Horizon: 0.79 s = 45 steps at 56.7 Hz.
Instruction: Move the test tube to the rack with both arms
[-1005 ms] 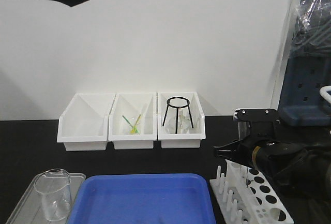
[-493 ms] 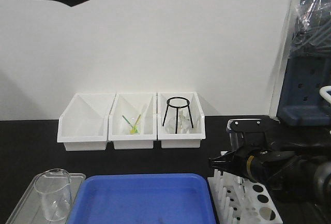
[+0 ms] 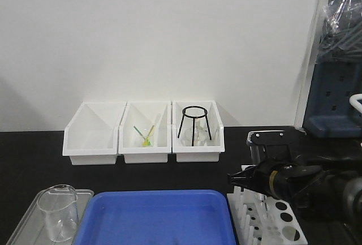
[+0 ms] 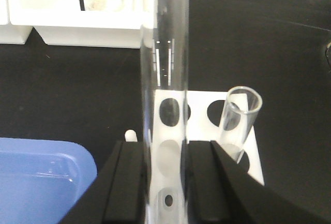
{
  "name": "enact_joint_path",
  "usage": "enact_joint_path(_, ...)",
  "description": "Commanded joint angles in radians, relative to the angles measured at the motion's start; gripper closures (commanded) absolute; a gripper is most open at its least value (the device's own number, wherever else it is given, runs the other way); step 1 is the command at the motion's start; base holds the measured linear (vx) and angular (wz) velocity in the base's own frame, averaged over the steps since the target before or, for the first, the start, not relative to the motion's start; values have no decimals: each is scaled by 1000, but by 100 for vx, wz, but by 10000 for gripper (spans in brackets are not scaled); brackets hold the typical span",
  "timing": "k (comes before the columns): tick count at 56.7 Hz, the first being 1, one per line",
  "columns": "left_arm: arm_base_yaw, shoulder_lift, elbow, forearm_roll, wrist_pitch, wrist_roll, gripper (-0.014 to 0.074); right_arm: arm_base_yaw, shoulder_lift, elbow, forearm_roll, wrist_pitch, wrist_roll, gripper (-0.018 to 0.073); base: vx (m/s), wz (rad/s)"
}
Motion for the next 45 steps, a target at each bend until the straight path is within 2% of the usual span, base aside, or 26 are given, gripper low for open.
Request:
enact_joint_path(1, -1, -27, -33, 17, -77, -2, 438, -4, -42, -30, -72, 21, -11, 564, 0, 0)
enact_joint_path(16, -1, -47, -33, 37, -120, -2, 438, -4, -42, -30, -72, 4, -11, 529, 0, 0)
enact_joint_path(23, -1, -54, -33, 62, -156, -2, 438, -4, -42, -30, -72, -20, -11, 491, 0, 0)
enact_joint_path(37, -1, -78, -33, 59, -170, -5, 438, -4, -42, -30, -69, -26, -11, 382, 0, 0)
enact_joint_path(45, -1, -93, -33, 59, -170, -5, 438, -4, -42, -30, -69, -13, -11, 350, 0, 0)
